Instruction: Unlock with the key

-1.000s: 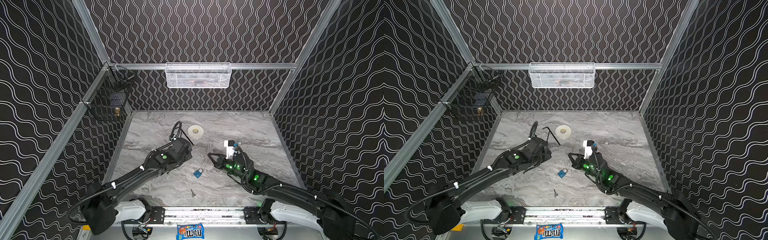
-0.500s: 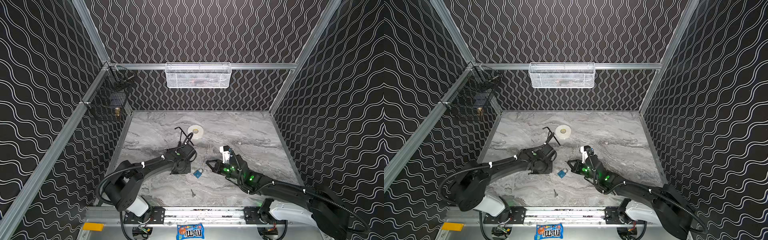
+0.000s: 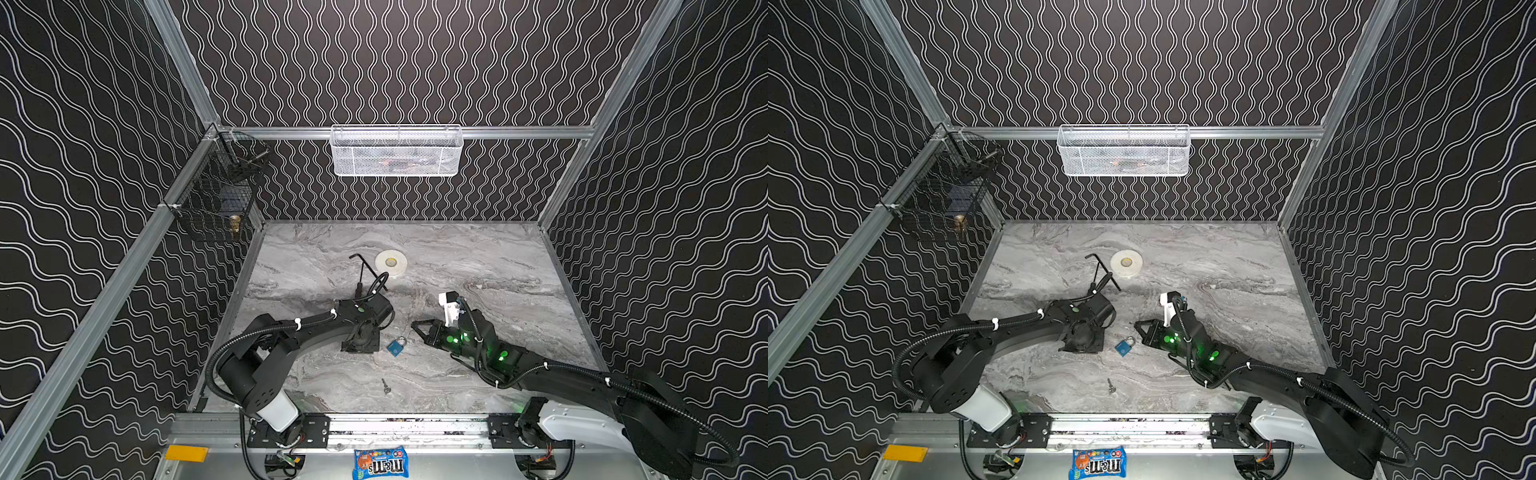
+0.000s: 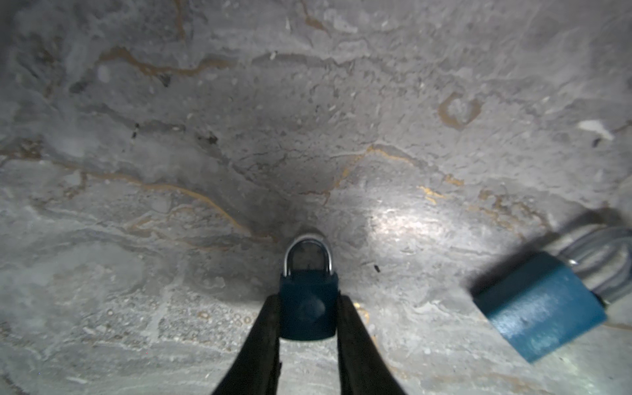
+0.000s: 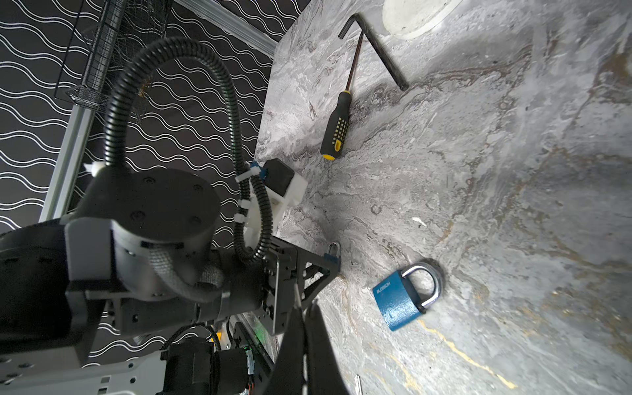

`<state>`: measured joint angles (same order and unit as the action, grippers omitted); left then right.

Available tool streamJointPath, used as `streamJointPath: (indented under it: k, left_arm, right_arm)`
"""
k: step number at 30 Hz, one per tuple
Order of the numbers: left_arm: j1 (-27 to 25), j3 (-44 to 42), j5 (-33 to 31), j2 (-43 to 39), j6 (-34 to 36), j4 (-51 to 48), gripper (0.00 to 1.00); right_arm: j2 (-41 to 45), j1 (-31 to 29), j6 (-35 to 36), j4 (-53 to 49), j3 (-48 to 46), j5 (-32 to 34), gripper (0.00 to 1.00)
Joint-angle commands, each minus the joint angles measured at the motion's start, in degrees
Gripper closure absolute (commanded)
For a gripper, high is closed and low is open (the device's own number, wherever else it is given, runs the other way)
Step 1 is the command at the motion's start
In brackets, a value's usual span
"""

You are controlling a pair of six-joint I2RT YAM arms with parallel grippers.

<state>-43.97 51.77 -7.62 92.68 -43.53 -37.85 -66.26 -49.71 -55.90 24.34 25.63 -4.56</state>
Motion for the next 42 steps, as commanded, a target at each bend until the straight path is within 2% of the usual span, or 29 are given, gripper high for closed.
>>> streamJointPath:
  k: [1, 13, 21, 28, 32, 37, 42]
  left_arm:
    - [-0.3, 0.1, 0.3, 0.9, 0.4, -2.3, 0.65]
    - [-0.8, -0.2, -1.0, 2.8, -0.4, -2.3, 0.64]
    - [-0.8, -2.0, -0.5, 2.4, -1.3, -1.1, 0.72]
    - [-0.8, -0.7, -3.3, 0.1, -3.5, -1.9, 0.79]
    - [-0.8, 0.1, -4.2, -2.8, -6.6, -0.8, 0.80]
    - [-0.8, 0.1, -4.4, -7.5, -14.3, 2.5, 0.81]
    - [-0.7, 1.6, -2.9, -12.2, -24.4, 7.3, 0.82]
  right_arm:
    - [0.0, 0.0, -0.4, 0.9, 0.5, 0.3, 1.00]
    - [0.0, 0.0, -0.6, 1.0, 0.1, 0.4, 1.00]
    - [0.5, 0.1, -0.4, 1.0, 0.1, 0.4, 1.00]
    - [2.0, 0.0, 0.5, -1.0, -0.1, 0.8, 1.00]
    - [3.0, 0.1, 3.0, -4.8, 0.9, 1.9, 1.00]
    - [2.6, -1.0, 6.1, -6.3, 1.6, 4.9, 1.00]
    - [1.1, -2.9, 8.5, -0.6, 0.7, 8.7, 1.00]
